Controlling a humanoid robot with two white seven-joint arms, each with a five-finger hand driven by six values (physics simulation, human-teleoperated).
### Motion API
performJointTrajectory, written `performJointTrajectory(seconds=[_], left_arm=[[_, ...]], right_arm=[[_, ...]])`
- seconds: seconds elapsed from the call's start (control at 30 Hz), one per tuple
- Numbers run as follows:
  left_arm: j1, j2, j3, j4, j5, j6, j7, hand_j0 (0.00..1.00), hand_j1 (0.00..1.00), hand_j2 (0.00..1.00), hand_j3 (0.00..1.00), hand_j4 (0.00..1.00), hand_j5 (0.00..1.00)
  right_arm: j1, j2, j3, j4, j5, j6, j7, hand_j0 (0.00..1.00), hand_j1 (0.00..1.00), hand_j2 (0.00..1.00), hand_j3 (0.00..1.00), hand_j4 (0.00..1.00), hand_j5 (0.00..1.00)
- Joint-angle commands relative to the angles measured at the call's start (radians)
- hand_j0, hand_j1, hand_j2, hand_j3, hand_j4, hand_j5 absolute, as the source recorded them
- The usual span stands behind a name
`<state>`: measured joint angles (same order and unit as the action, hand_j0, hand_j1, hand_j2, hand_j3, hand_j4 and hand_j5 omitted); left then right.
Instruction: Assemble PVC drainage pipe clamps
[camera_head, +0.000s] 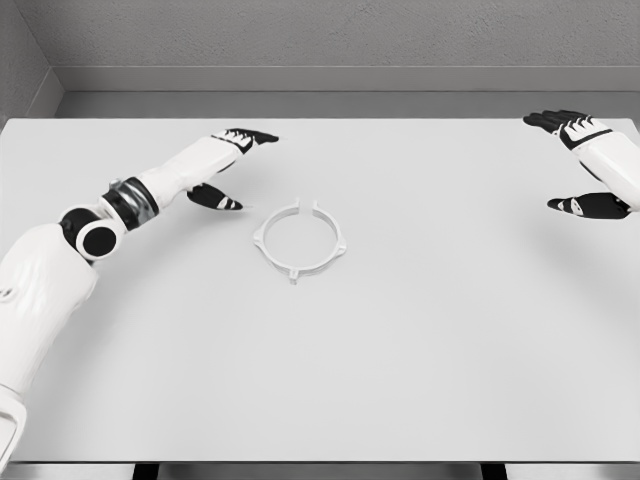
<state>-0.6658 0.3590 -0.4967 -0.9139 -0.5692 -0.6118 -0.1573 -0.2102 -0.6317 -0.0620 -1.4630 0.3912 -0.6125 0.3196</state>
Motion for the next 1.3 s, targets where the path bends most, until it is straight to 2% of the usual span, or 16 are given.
performJointTrajectory(seconds=[0.0, 0.17, 0.43, 0.7, 1.27], left_arm=[[0.002, 0.041, 0.000, -0.034, 0.008, 0.001, 0.001, 1.00, 1.00, 1.00, 1.00, 1.00, 1.00], [0.046, 0.060, -0.020, -0.135, 0.006, 0.001, 0.001, 1.00, 1.00, 1.00, 1.00, 1.00, 1.00], [0.086, 0.061, -0.032, -0.206, 0.005, 0.001, 0.001, 1.00, 1.00, 1.00, 1.00, 1.00, 1.00], [0.107, 0.061, -0.039, -0.235, 0.000, 0.001, 0.001, 1.00, 1.00, 1.00, 1.00, 1.00, 1.00], [0.112, 0.063, -0.037, -0.223, -0.004, 0.001, 0.001, 1.00, 1.00, 1.00, 1.00, 1.00, 1.00]], right_arm=[[0.000, -0.002, -0.001, -0.002, -0.009, 0.002, -0.001, 1.00, 1.00, 1.00, 1.00, 1.00, 1.00], [0.000, -0.002, -0.001, -0.002, -0.009, 0.002, -0.001, 1.00, 1.00, 1.00, 1.00, 1.00, 1.00], [0.002, -0.002, 0.001, -0.002, -0.009, 0.002, -0.001, 1.00, 1.00, 1.00, 1.00, 1.00, 1.00], [0.003, -0.002, -0.001, -0.002, -0.011, 0.002, -0.001, 1.00, 1.00, 1.00, 1.00, 1.00, 1.00], [0.002, -0.002, 0.001, -0.002, -0.011, 0.002, -0.001, 1.00, 1.00, 1.00, 1.00, 1.00, 1.00]])
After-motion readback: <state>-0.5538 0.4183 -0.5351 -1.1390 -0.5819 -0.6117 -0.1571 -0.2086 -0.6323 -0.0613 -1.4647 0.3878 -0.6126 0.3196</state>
